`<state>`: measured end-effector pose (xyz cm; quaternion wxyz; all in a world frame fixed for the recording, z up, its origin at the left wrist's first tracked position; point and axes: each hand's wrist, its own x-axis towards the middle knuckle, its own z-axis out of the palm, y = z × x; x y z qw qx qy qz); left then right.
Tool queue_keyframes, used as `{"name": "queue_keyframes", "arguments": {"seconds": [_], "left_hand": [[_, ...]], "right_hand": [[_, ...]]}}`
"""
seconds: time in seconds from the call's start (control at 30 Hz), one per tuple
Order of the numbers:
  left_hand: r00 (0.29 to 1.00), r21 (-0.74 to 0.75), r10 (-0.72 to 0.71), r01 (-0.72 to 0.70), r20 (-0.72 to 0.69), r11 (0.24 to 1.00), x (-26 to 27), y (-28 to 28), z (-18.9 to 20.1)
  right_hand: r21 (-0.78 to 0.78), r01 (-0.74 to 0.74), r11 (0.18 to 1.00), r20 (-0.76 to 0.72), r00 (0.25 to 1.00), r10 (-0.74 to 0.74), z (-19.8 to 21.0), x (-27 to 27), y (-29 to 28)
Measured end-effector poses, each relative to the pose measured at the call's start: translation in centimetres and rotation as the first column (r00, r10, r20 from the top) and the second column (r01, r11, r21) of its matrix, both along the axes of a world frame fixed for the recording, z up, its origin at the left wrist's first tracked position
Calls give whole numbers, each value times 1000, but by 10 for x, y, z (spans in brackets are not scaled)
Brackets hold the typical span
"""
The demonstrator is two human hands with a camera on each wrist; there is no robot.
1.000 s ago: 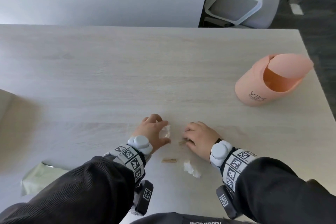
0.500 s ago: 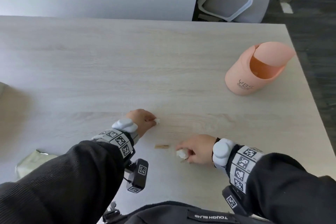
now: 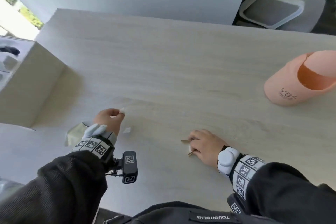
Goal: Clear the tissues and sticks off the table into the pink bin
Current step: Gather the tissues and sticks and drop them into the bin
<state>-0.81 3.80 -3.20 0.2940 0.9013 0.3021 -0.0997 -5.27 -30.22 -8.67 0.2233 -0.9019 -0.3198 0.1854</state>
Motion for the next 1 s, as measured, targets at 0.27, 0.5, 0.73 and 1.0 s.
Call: {"name": "queue_keyframes", "arguments": {"seconds": [0.27,0.5,0.73,1.0], "left_hand": [[991,7,-95,96,-99,995,-26,9,-15],[920,3,-355,360,-167,933,-22,-19,-23],[971,-388,-235,201,-43,900,4,-81,1],[962,-751,-267,220,60,623,24,-173,47]], "right_hand": [[-61,76,995,-110,990,-83,5,19,29],[-61,172,983,-204,962,-181,12,22,29],[233,734,639,-548,641,-537,53,25,40],[369,892,261,-689,451,-567,94,32,10]]}}
